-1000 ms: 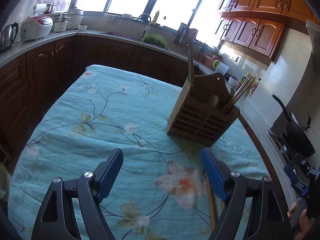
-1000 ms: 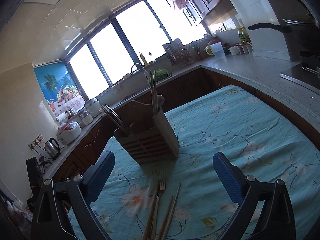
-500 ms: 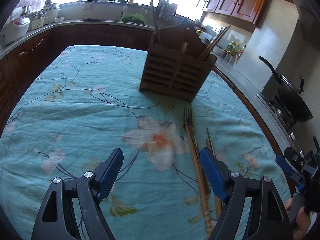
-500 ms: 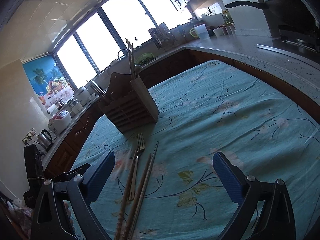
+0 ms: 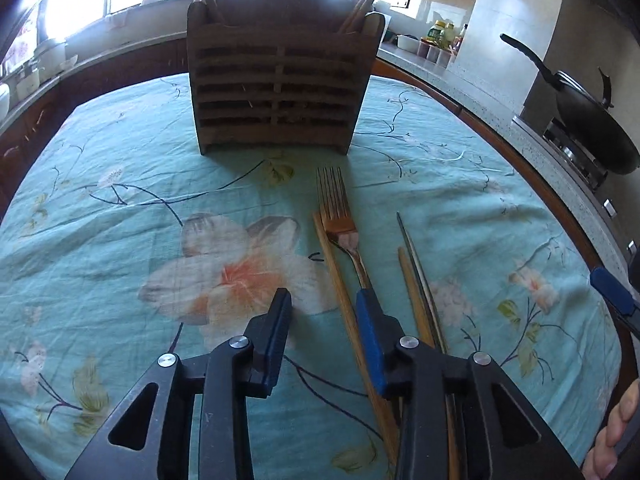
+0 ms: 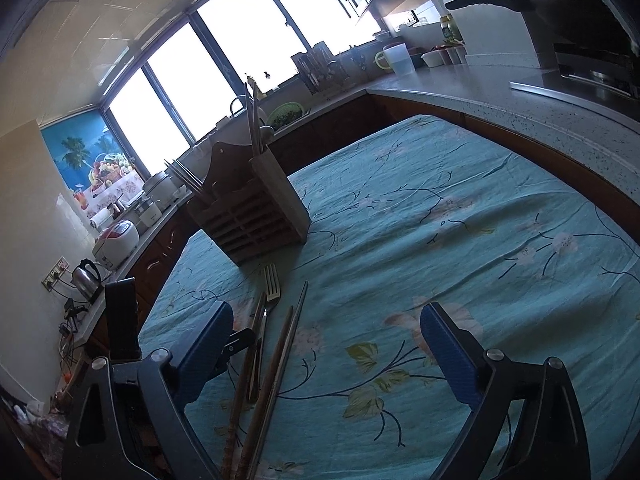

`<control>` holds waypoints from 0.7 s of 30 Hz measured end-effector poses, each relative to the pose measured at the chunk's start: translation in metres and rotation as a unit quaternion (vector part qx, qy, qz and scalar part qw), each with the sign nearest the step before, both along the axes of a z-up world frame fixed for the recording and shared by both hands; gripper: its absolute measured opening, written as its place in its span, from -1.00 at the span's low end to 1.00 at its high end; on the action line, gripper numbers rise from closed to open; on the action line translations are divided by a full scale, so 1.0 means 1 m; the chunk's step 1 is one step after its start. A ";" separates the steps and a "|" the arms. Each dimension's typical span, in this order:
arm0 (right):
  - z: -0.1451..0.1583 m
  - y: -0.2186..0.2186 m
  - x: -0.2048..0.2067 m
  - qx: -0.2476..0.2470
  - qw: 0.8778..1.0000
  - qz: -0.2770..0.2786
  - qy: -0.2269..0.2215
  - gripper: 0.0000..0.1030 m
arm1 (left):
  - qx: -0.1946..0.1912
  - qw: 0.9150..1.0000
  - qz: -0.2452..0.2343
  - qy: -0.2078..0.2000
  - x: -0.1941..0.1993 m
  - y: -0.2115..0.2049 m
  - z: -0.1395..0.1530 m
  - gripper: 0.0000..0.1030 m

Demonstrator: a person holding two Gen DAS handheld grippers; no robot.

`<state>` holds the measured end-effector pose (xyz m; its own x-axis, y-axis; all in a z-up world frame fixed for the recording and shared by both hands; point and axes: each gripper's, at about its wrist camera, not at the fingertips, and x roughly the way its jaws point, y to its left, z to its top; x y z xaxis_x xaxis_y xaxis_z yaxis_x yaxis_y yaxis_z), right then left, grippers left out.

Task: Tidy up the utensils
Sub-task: 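Move both open tools back to the fork and chopsticks on the table, then grasp a wooden chopstick with the left tool while the right tool grasps a metal chopstick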

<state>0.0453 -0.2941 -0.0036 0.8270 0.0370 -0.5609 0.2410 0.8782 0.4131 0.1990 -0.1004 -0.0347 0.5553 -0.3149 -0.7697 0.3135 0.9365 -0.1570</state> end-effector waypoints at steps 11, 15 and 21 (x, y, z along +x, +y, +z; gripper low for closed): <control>-0.021 0.030 0.052 -0.041 0.994 0.073 0.072 -0.23 | -0.012 1.000 0.005 0.020 -0.042 0.061 0.008 -0.54; -0.033 0.041 0.082 -0.059 0.988 0.096 0.103 -0.36 | -0.043 0.998 0.028 0.031 -0.039 0.085 0.015 -0.55; -0.049 0.046 0.125 -0.093 0.981 0.097 0.143 -0.56 | -0.048 0.998 0.035 0.031 -0.023 0.085 0.024 -0.55</control>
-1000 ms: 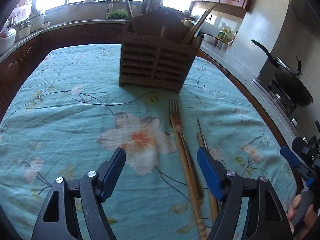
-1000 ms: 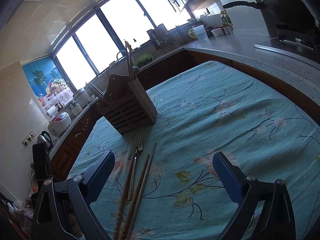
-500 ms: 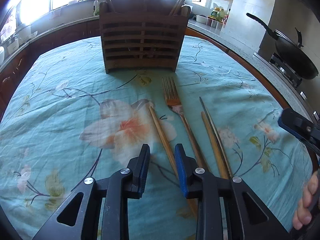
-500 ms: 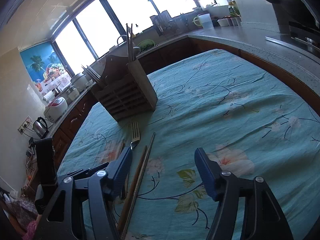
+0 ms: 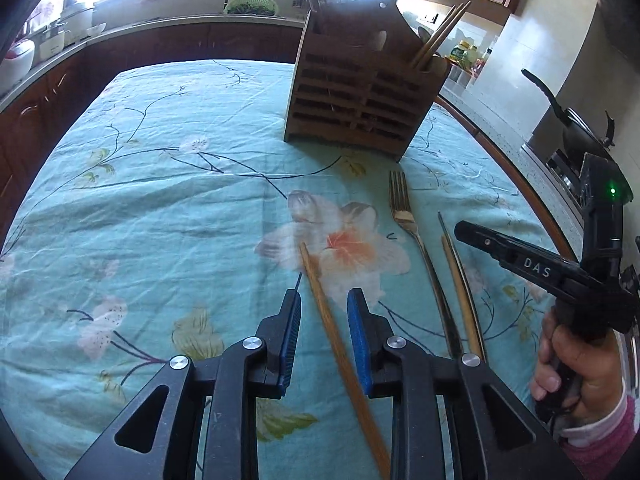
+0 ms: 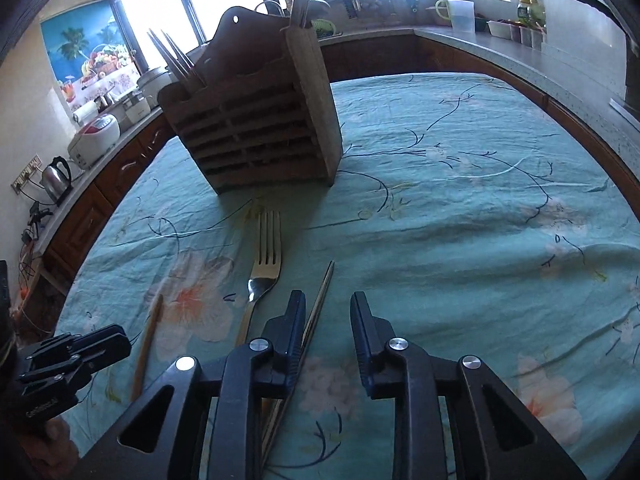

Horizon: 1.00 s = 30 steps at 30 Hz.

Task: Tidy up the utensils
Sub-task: 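Grasp a wooden chopstick with the left tool while the right tool grasps a metal chopstick, then lift and carry both chopsticks over the holder and lower them in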

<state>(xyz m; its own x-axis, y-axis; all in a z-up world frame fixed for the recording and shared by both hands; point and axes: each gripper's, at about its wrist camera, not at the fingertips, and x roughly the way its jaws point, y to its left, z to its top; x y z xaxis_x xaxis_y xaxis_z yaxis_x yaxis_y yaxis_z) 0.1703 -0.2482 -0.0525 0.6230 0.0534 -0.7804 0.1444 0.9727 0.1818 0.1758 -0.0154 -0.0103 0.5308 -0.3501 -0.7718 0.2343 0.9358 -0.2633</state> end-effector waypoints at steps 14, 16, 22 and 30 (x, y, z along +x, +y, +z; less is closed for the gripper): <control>-0.009 0.017 0.022 -0.073 0.997 0.029 0.021 -0.83 | 0.057 0.998 -0.001 0.004 0.032 -0.032 -0.019 -0.87; -0.009 0.013 0.022 -0.062 0.998 0.025 0.019 -0.89 | 0.049 0.999 0.000 0.006 0.033 -0.030 -0.020 -0.89; 0.002 0.000 0.011 0.005 1.000 0.016 0.001 -0.92 | 0.005 1.000 0.003 0.015 0.030 -0.013 -0.014 -0.93; 0.051 -0.004 -0.024 0.046 0.996 0.010 -0.070 -0.92 | -0.053 0.998 0.009 -0.019 0.003 0.018 0.026 -0.93</control>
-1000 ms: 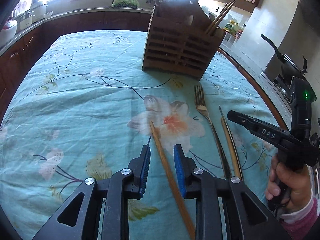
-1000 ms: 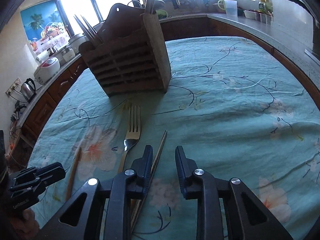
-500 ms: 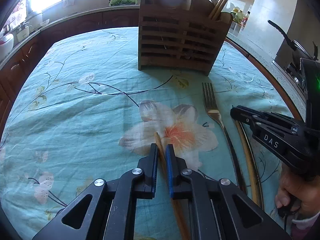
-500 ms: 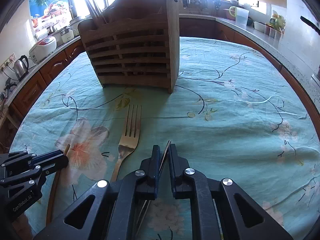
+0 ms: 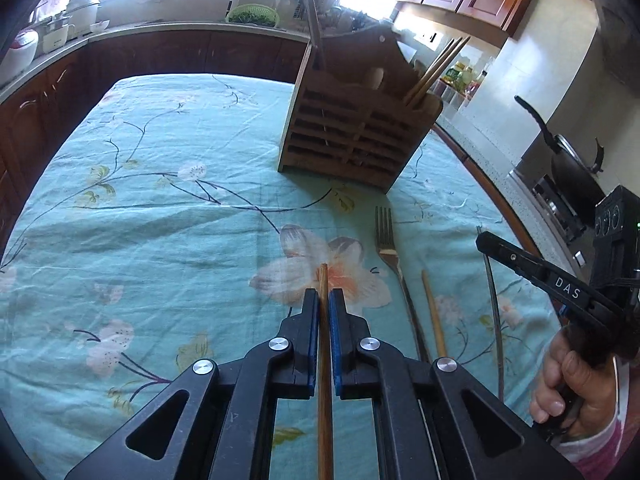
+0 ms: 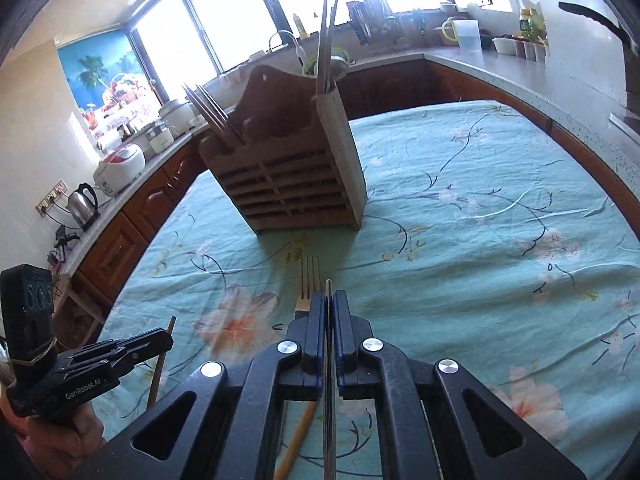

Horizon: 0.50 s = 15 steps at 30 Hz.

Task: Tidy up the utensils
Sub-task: 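Lift and carry both chopsticks over the holder and lower them in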

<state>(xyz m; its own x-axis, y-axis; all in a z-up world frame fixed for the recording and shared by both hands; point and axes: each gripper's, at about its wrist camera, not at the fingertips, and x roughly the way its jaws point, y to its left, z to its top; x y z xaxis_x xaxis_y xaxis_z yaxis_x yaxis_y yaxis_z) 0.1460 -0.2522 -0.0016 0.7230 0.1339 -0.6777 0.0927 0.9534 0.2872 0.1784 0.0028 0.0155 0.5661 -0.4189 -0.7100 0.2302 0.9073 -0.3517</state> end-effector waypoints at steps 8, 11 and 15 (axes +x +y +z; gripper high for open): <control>0.062 -0.001 -0.034 0.013 0.996 0.001 -0.083 -0.92 | -0.039 0.997 -0.001 -0.065 -0.040 0.030 0.055 -0.93; 0.088 0.000 -0.044 0.011 0.993 0.001 -0.119 -0.92 | -0.053 0.995 -0.001 -0.085 -0.054 0.042 0.070 -0.93; 0.115 0.000 -0.054 0.001 0.987 0.000 -0.158 -0.93 | -0.067 0.992 0.000 -0.105 -0.068 0.054 0.086 -0.93</control>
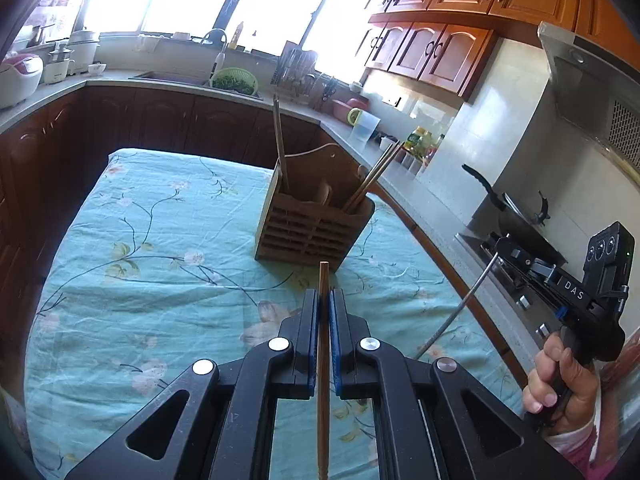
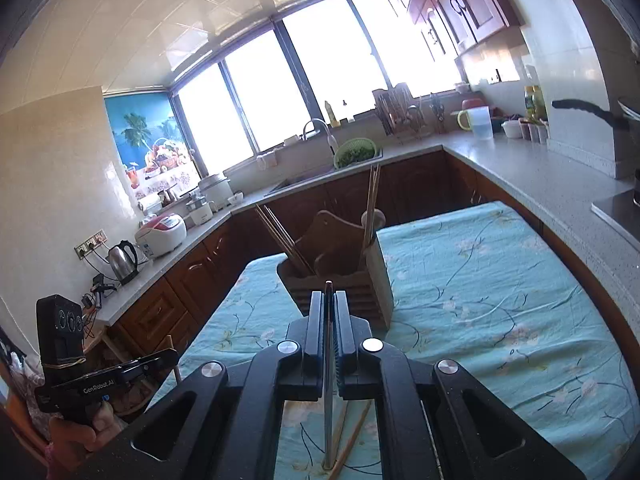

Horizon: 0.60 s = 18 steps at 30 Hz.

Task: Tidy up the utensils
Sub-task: 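Lift and carry both chopsticks over the holder and lower them in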

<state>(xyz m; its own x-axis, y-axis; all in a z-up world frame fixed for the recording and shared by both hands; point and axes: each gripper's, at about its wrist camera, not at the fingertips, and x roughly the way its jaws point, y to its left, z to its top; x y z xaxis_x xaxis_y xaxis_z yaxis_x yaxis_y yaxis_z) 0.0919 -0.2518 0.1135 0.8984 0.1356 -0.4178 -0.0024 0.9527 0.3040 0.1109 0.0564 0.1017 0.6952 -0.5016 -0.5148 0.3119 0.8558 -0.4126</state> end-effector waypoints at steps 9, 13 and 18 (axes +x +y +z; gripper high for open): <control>0.017 0.002 -0.001 -0.009 1.000 -0.001 -0.025 -0.92 | -0.014 0.999 0.003 -0.028 -0.007 0.008 0.015 -0.93; 0.015 0.002 0.000 -0.006 1.000 -0.001 -0.024 -0.92 | -0.011 0.999 0.006 -0.037 -0.007 0.008 0.018 -0.93; 0.014 0.000 0.002 -0.005 1.000 -0.003 -0.023 -0.92 | -0.013 0.999 0.008 -0.042 -0.003 0.007 0.020 -0.93</control>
